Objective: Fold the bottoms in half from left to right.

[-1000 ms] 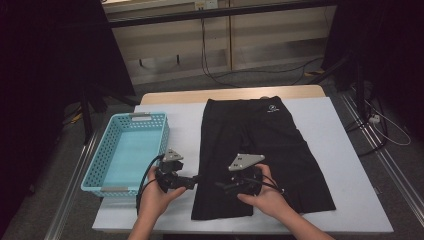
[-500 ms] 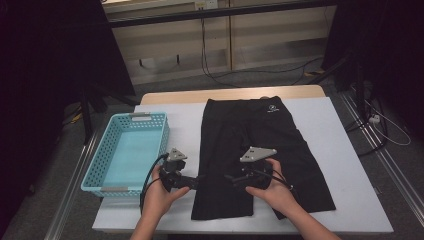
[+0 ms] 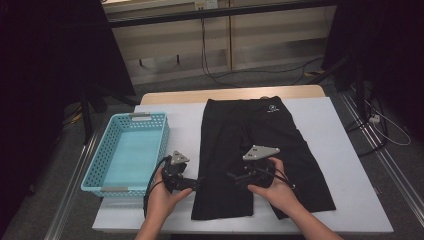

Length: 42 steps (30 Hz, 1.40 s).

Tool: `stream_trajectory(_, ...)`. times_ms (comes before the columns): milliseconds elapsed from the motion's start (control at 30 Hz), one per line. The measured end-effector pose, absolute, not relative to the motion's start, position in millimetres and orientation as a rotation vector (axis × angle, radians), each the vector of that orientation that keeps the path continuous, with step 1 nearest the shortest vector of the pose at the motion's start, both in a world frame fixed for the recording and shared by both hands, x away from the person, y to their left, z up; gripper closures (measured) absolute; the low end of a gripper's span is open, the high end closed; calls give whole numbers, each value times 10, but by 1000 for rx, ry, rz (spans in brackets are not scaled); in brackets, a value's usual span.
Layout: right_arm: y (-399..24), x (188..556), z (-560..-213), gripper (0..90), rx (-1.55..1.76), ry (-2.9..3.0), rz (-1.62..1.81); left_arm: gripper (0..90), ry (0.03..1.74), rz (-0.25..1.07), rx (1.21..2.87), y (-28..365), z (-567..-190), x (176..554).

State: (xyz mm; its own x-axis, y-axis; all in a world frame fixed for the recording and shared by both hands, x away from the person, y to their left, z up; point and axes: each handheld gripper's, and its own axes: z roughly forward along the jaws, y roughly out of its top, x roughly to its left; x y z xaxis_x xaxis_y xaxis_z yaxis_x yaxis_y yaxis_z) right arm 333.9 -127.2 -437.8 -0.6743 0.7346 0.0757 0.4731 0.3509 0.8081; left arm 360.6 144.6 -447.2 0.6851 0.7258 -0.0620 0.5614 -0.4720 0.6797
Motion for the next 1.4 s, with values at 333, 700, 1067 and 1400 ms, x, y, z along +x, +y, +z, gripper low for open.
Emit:
stream_trajectory(333,-1336,3335,-4380,197,1092,2298,1225,180,1012,356,2214,1312,-4557,3565)
stream_trajectory(700,-1370,3342,-4386,197,1106,2282,1221,621,1074,294,2217,1175,-4471,3453)
stream_trajectory(1067,-1411,3349,-4371,197,1111,2272,1218,873,1125,133,2140,1222,-4453,3521)
stream_trajectory(1400,-1402,3422,-4353,184,1127,2241,1223,874,1107,101,2079,1284,-4301,3537)
